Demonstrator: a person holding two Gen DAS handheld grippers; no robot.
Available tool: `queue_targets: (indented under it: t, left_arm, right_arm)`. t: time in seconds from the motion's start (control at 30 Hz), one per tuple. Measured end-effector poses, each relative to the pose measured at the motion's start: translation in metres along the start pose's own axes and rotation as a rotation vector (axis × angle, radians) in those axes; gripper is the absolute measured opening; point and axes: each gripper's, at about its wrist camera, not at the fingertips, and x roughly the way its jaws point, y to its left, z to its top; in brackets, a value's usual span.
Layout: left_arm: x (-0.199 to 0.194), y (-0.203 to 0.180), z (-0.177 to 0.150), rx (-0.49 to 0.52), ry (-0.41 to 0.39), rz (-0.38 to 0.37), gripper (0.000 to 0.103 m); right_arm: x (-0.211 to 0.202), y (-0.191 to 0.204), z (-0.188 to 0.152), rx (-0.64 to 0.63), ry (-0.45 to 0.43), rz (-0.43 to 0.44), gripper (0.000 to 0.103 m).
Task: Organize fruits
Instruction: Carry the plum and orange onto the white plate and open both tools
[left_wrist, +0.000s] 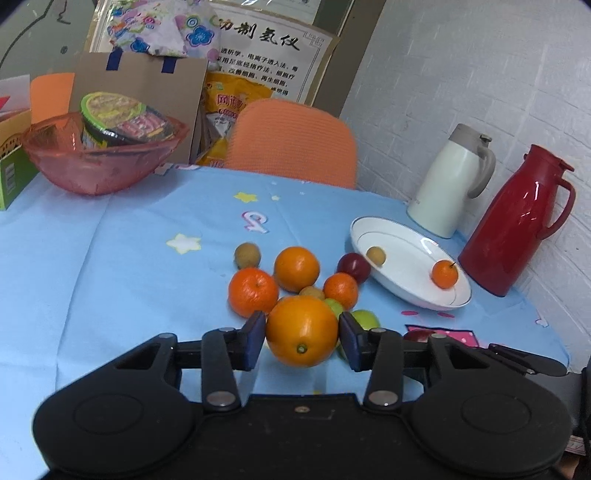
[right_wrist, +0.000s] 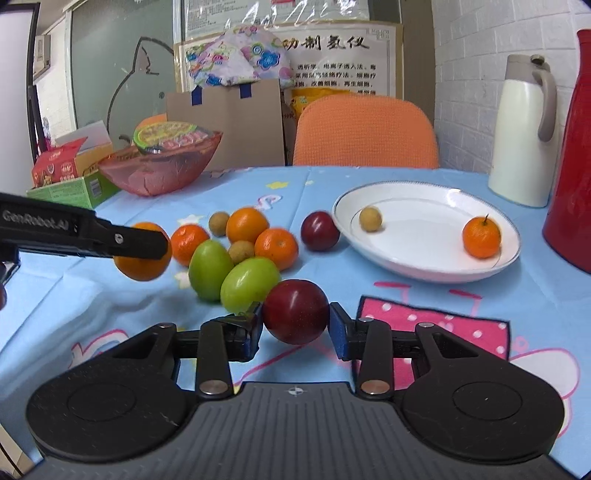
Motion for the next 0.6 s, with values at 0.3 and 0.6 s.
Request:
queue_targets:
  t: [0.3, 0.6]
  left_arm:
    - [0.019, -0.051, 0.042, 0.036, -0.017, -0.176, 0.088]
    - [0.081, -0.085, 0.055, 0.067, 0.072, -0.200, 0.089]
  right_arm:
    - [-0.014, -0.035, 0.027, 0.008, -0.111, -0.106, 0.065]
    - [-0.002, -0.078, 0.032, 0.028, -0.119, -0.193, 0.065]
